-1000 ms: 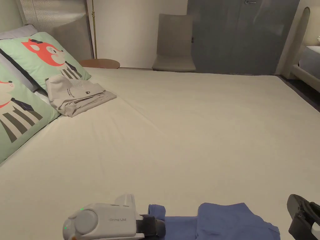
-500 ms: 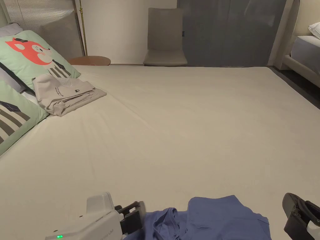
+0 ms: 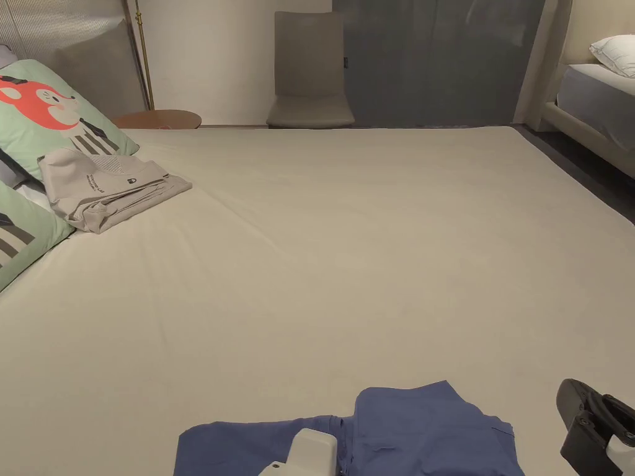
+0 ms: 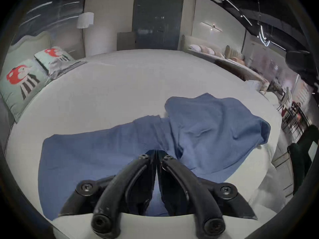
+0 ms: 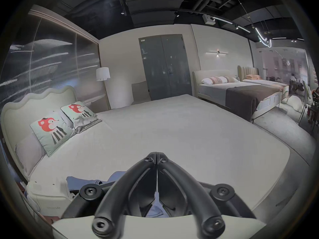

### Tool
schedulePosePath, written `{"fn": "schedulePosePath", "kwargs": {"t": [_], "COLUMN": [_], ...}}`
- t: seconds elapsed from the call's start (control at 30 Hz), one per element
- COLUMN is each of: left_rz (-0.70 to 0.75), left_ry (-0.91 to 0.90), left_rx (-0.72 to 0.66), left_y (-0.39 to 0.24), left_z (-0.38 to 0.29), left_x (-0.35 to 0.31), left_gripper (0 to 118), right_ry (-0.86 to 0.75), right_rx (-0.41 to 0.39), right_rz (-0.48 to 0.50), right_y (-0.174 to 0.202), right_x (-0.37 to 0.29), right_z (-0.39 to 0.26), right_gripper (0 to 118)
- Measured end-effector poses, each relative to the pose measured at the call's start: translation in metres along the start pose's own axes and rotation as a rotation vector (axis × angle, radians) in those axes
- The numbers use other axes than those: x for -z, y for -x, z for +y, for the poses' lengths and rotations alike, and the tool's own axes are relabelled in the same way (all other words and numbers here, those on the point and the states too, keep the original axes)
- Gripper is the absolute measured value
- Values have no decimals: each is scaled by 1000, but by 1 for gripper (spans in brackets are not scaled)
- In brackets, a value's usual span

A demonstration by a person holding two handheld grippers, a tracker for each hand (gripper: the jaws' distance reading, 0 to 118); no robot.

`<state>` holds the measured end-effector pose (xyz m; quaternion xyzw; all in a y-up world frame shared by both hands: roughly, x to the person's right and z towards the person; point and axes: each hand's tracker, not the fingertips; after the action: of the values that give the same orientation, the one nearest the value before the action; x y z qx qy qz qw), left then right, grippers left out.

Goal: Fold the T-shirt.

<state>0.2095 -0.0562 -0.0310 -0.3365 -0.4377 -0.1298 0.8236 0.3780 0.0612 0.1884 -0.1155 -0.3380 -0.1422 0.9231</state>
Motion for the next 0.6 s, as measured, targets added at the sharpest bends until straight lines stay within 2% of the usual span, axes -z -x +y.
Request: {"fn": "schedulePosePath", "kwargs": {"t": [0.07,0.23,0.37,0.53,0.57,0.6], "left_rz": [-12,-176,-322,-399,-401,-394], "left_ry": [-4,7,-31,-150,-163,-151], "left_rx": [-4,-56,-254,-571,-631,-660], "left_y": [-1,4,47,153,176,195], "left_z": [5,15,27,29,25,22], "left_x": [0,-10,-34,-70,-75,-78], "left_gripper": [2,2,2,2,3,11], "right_ry": [-3,-5,-7,-2,2,6], "right_rx": [1,9,-2,-13,-16,-16], "right_rz": [-9,-15,-5,27,34,42], "right_y": [-3,-3,6,20,23,26], "right_x": [-1,-1,2,10,12,14], "right_z": [1,1,3,3,3,2], "right_gripper": [1,1,1,1,1,1]}}
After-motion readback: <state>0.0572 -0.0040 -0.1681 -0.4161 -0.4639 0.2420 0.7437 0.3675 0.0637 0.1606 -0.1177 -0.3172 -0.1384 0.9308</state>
